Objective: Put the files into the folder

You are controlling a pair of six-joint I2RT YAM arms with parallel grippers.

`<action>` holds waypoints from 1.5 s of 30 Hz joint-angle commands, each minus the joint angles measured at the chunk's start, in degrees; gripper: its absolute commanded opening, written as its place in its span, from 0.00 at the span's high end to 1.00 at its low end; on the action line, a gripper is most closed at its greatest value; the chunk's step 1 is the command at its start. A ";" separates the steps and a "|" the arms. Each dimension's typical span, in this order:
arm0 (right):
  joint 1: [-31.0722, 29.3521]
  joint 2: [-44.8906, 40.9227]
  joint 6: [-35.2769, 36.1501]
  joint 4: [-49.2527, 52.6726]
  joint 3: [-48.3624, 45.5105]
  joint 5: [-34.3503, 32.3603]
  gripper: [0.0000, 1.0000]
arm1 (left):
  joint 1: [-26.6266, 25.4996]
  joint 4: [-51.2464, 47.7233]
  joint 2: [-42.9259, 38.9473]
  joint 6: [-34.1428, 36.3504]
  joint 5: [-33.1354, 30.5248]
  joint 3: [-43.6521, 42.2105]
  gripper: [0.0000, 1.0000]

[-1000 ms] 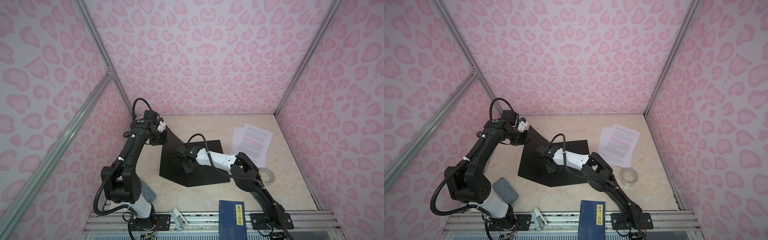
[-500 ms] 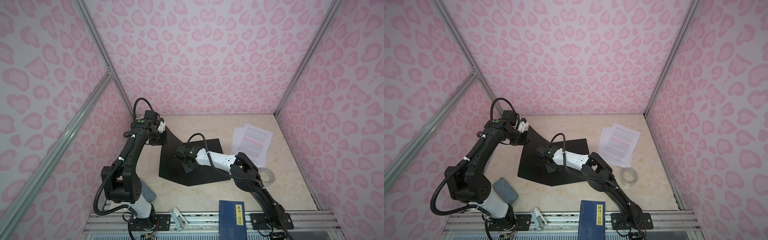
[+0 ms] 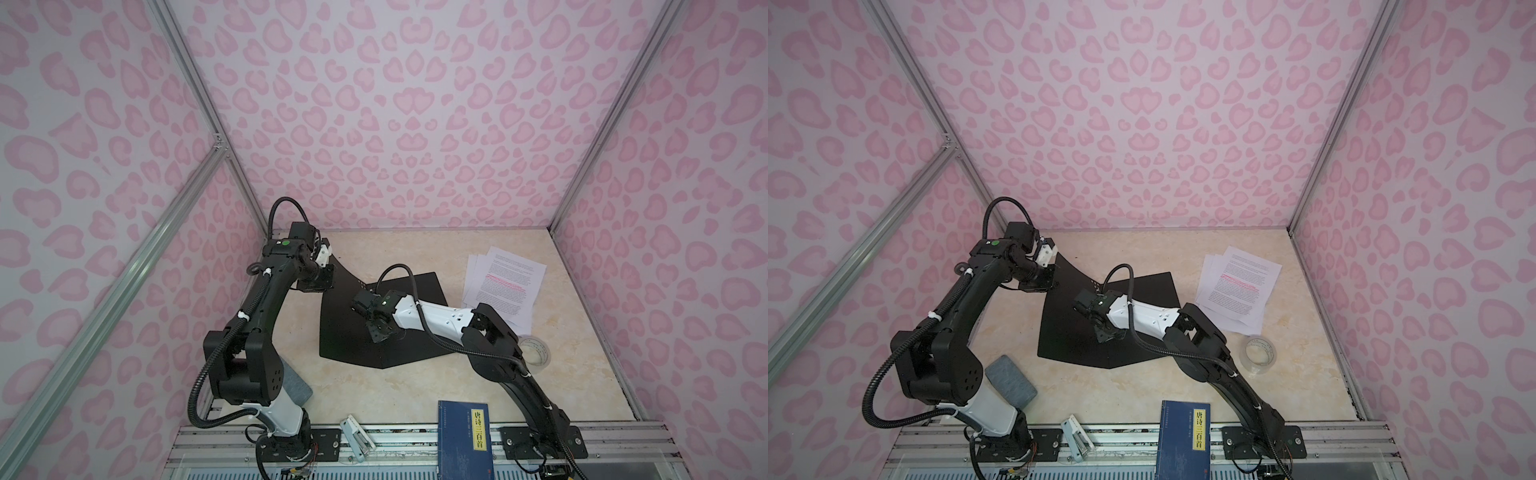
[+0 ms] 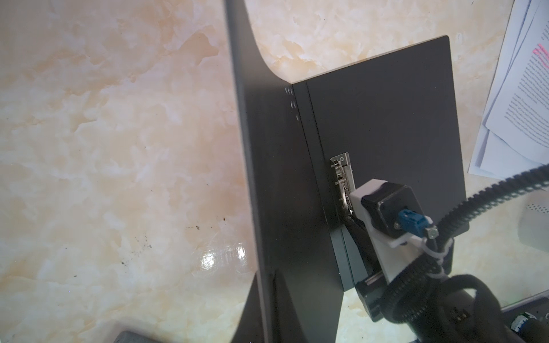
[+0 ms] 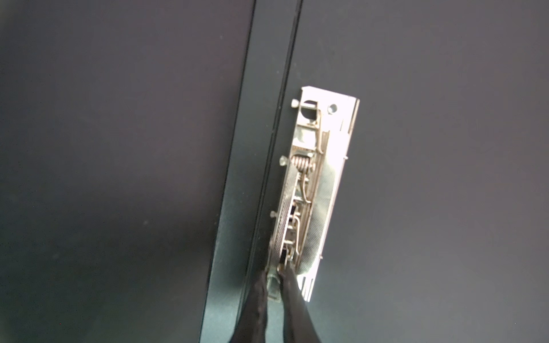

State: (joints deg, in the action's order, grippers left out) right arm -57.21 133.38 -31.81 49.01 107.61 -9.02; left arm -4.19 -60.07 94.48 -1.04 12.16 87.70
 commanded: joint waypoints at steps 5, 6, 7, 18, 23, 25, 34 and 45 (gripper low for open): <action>0.90 0.43 0.52 5.91 -1.90 -3.98 0.90 | 0.12 -4.17 0.31 3.43 -3.03 -0.07 0.97; 0.89 0.30 0.52 5.87 -1.93 -4.07 0.90 | 0.14 -4.31 0.36 3.43 -3.13 -0.04 0.97; 0.93 0.05 0.66 5.79 -1.91 -4.08 0.90 | 0.12 -4.35 0.42 3.58 -3.12 -0.07 0.97; 0.27 -0.84 2.52 7.65 2.74 -4.42 0.89 | 0.09 -4.44 0.82 3.50 -2.40 -0.16 0.97; 0.34 -0.62 3.28 8.68 4.89 -4.61 0.89 | 0.05 -4.61 1.23 3.50 -2.06 0.27 0.97; 0.35 -0.24 3.51 9.40 6.16 -4.56 0.89 | 0.05 -4.61 1.32 3.41 -1.97 0.36 0.97; -0.08 -0.65 5.11 9.61 9.99 -4.53 0.86 | 0.05 -4.44 1.75 3.07 -1.27 0.85 0.97; 1.29 -1.98 7.10 9.28 13.49 -6.97 0.84 | 0.14 -2.92 3.38 0.78 -0.82 2.29 0.97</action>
State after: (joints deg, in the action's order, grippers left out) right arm -56.40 132.11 -25.67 57.71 121.60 -13.39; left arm -4.16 -62.19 97.17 -0.27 13.65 89.52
